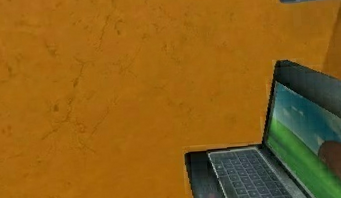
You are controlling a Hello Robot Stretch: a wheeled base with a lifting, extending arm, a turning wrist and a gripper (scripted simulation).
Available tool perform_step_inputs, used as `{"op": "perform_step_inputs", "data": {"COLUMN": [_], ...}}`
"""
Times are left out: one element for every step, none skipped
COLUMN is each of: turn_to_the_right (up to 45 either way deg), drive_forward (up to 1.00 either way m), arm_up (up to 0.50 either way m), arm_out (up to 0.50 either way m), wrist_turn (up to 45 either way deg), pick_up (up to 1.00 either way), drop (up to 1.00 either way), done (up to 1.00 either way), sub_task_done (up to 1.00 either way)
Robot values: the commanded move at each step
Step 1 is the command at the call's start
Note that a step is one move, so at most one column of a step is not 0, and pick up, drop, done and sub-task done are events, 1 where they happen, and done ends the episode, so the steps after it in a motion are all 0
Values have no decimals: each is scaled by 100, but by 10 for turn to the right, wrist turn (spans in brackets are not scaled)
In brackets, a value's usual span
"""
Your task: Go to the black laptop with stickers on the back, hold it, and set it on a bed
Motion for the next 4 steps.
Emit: {"op": "perform_step_inputs", "data": {"turn_to_the_right": [-270, 0, 0, 0], "drive_forward": [0, 0, 0, 0], "arm_up": [0, 0, 0, -40], "arm_out": [0, 48, 0, 0], "wrist_turn": [0, 0, 390, 0], "pick_up": [0, 0, 0, 0], "drop": [0, 0, 0, 0], "done": [0, 0, 0, 0], "sub_task_done": [0, 0, 0, 0]}}
